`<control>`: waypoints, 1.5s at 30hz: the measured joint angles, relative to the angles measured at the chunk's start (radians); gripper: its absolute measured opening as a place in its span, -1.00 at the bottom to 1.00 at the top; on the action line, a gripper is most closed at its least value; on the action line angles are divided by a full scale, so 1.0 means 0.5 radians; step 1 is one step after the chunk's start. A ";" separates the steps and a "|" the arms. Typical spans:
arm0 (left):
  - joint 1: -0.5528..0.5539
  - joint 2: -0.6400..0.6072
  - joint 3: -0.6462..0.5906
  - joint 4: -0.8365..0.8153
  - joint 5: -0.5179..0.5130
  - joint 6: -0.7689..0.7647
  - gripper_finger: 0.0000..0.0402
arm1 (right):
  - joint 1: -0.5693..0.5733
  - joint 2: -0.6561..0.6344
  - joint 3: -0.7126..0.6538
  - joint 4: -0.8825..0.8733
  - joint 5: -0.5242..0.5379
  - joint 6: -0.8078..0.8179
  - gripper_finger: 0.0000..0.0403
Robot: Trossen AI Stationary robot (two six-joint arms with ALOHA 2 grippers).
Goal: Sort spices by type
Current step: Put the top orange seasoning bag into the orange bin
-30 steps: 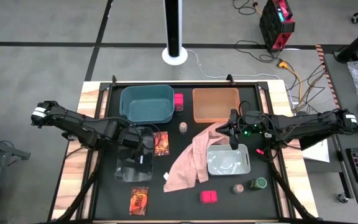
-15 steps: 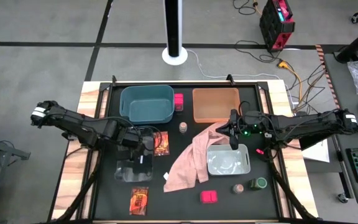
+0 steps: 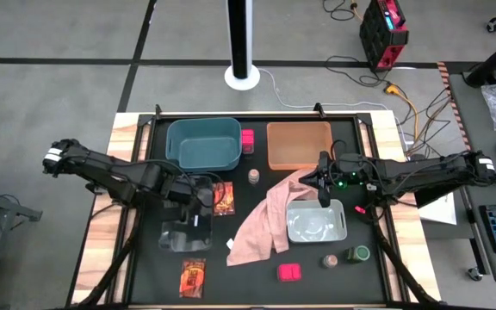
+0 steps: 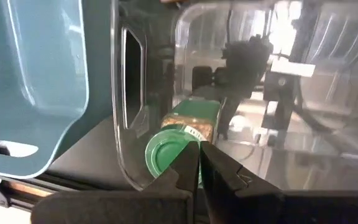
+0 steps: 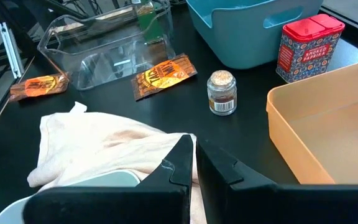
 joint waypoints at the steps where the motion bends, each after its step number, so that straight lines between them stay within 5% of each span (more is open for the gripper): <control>1: 0.000 0.001 0.016 0.008 -0.002 -0.021 -1.00 | 0.000 -0.001 0.000 0.000 0.000 0.000 -0.94; 13: -0.328 -0.011 0.098 0.594 -0.486 0.094 -1.00 | 0.011 0.000 0.029 -0.005 -0.052 0.068 -0.94; 24: -0.792 -0.011 0.029 0.923 -1.461 0.187 -1.00 | 0.250 0.207 0.356 -0.014 -0.092 -0.037 -0.94; 35: -0.870 0.002 -0.069 1.097 -1.427 0.147 -1.00 | 0.346 0.810 1.015 -0.439 -0.090 -0.082 -0.94; 45: -0.920 -0.134 -0.588 2.263 -1.472 0.879 -1.00 | 0.346 1.263 1.502 -0.643 -0.087 -0.359 -0.94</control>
